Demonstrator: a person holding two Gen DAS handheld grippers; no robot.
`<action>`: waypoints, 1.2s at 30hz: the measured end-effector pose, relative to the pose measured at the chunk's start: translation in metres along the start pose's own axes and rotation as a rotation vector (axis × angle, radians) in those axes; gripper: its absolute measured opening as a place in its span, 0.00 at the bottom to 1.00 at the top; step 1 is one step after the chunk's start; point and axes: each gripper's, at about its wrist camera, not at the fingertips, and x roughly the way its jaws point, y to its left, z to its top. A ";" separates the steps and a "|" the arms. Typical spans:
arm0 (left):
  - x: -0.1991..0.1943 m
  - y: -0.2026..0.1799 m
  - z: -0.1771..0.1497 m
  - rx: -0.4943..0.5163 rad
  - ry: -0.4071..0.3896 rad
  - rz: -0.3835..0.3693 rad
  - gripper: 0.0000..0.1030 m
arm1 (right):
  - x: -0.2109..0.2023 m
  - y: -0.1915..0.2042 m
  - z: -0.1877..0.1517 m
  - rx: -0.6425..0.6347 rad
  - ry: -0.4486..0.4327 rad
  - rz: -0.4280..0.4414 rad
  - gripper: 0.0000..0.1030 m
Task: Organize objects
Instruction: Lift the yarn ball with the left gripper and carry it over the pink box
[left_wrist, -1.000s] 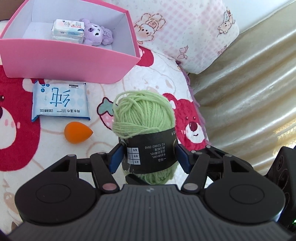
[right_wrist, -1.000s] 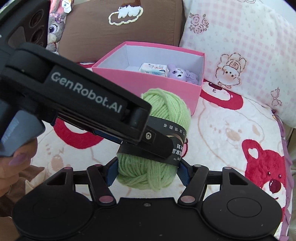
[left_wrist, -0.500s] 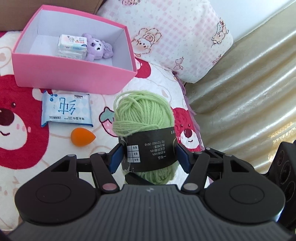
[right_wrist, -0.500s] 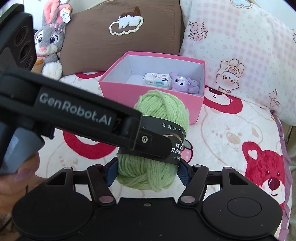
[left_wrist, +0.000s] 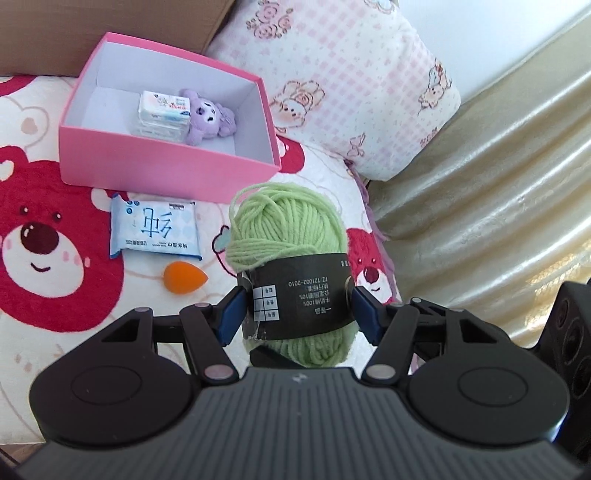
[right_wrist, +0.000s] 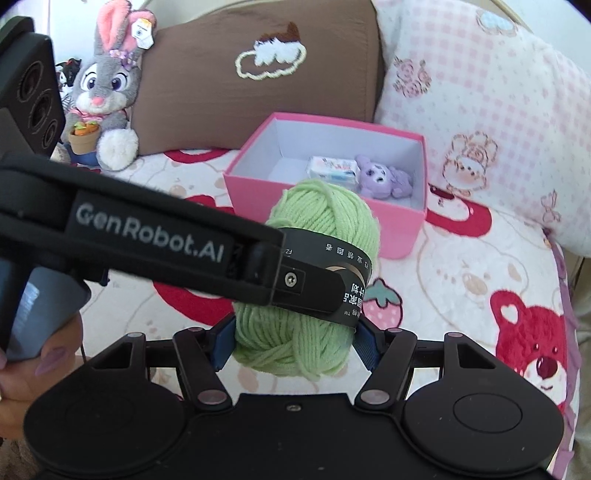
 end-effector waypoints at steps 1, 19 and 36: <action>-0.004 0.000 0.002 -0.001 -0.007 -0.004 0.59 | -0.002 0.002 0.002 -0.012 -0.008 -0.002 0.68; -0.017 -0.006 0.037 0.018 -0.033 -0.003 0.59 | -0.006 -0.001 0.043 -0.027 -0.052 0.020 0.68; 0.016 -0.008 0.124 0.084 -0.025 0.050 0.59 | 0.032 -0.044 0.095 0.047 -0.130 0.082 0.66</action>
